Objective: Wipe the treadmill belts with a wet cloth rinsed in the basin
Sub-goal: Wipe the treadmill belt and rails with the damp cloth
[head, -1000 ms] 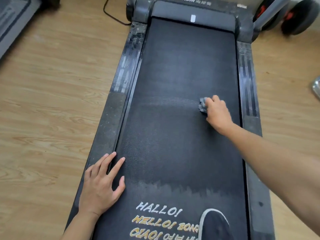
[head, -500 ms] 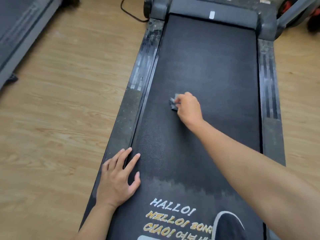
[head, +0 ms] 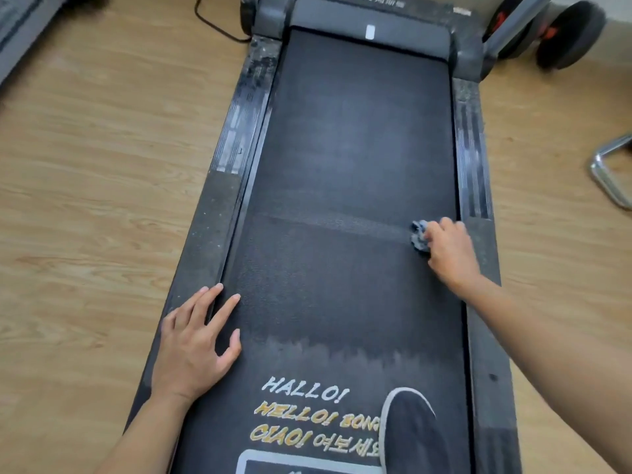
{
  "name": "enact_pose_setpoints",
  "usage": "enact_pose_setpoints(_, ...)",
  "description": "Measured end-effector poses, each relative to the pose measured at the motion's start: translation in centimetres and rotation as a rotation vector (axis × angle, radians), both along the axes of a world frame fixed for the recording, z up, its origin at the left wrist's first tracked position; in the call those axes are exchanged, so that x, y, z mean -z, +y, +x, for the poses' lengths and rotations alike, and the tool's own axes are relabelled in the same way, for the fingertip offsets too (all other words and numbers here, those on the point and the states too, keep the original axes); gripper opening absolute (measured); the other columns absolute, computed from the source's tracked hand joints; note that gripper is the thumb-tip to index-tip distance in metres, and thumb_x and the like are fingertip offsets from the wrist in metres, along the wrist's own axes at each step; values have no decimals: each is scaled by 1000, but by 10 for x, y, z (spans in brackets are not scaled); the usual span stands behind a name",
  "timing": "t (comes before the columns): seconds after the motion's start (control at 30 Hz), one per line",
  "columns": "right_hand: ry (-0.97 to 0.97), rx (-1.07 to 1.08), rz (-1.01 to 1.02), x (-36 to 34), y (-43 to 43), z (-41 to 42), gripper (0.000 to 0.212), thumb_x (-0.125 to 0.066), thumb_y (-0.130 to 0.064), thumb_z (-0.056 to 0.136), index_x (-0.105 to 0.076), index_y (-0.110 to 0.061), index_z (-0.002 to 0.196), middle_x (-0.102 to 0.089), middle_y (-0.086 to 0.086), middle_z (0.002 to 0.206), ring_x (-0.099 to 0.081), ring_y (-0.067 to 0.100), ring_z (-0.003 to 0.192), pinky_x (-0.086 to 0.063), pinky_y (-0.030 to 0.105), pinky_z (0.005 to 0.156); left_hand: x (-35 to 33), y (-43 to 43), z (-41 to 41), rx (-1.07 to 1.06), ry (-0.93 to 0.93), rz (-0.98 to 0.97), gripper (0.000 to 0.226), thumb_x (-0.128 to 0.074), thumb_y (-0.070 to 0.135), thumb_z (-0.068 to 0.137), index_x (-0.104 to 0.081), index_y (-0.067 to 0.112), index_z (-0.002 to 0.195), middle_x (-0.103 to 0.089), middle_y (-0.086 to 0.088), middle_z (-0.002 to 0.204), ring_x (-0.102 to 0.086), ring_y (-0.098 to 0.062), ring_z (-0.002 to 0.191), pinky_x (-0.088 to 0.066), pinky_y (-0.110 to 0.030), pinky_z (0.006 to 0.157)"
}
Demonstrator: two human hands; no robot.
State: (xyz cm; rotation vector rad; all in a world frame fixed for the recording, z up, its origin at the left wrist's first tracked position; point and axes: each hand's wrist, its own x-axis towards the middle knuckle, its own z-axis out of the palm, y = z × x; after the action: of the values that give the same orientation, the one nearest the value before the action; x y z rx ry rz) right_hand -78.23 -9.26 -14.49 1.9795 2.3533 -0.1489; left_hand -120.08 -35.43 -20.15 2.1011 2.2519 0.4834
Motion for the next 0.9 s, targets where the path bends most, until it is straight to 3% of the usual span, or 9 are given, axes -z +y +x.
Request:
enact_pose_setpoints(0.1, -10, 115, -44, -4, -3, 39, 31, -62, 16, 78, -62, -8, 97, -51, 15, 101, -49, 40, 96, -47, 46, 75, 0, 1, 3, -9, 9, 18, 56, -55, 43, 91, -67, 26, 142, -53, -4, 156, -50, -29, 144, -40, -50, 107)
enact_pose_setpoints(0.23, 134, 138, -5, 1, -4, -6, 22, -61, 11, 82, -66, -6, 94, -53, 16, 100, -56, 41, 91, -40, 37, 72, 0, 0, 3, -4, 15, 28, 55, -57, 41, 90, -67, 26, 142, -52, -4, 157, -49, -29, 145, -40, -50, 108)
enact_pose_setpoints(0.43, 390, -184, -69, 15, -21, -195, 21, -63, 8, 83, -67, -9, 93, -56, 13, 101, -57, 38, 91, -39, 34, 69, -3, 0, 3, -12, 7, 9, 56, -62, 40, 88, -66, 27, 143, -51, -2, 158, -48, -27, 147, -39, -48, 110)
enact_pose_setpoints(0.6, 357, -446, -200, 2, -38, -326, 20, -61, 8, 88, -62, -7, 102, -52, 12, 111, -51, 33, 98, -50, 46, 72, -4, 0, 1, -7, 23, -10, 56, -66, 39, 89, -65, 28, 143, -50, -2, 159, -47, -27, 147, -38, -48, 111)
enact_pose_setpoints(0.77, 392, -526, -182, 13, -34, -256, 16, -59, 1, 94, -62, -13, 101, -51, 5, 108, -47, 26, 98, -48, 43, 67, -3, 0, -1, -1, 22, 11, 56, -63, 41, 89, -66, 28, 143, -51, -2, 158, -48, -27, 147, -38, -48, 110)
enact_pose_setpoints(0.9, 294, -351, -67, 16, -39, -116, 27, -61, 8, 87, -57, -18, 91, -44, -5, 96, -49, 25, 92, -44, 37, 65, -3, 0, 0, -7, 17, 14, 55, -58, 43, 90, -66, 28, 143, -52, -2, 157, -48, -27, 146, -39, -48, 109)
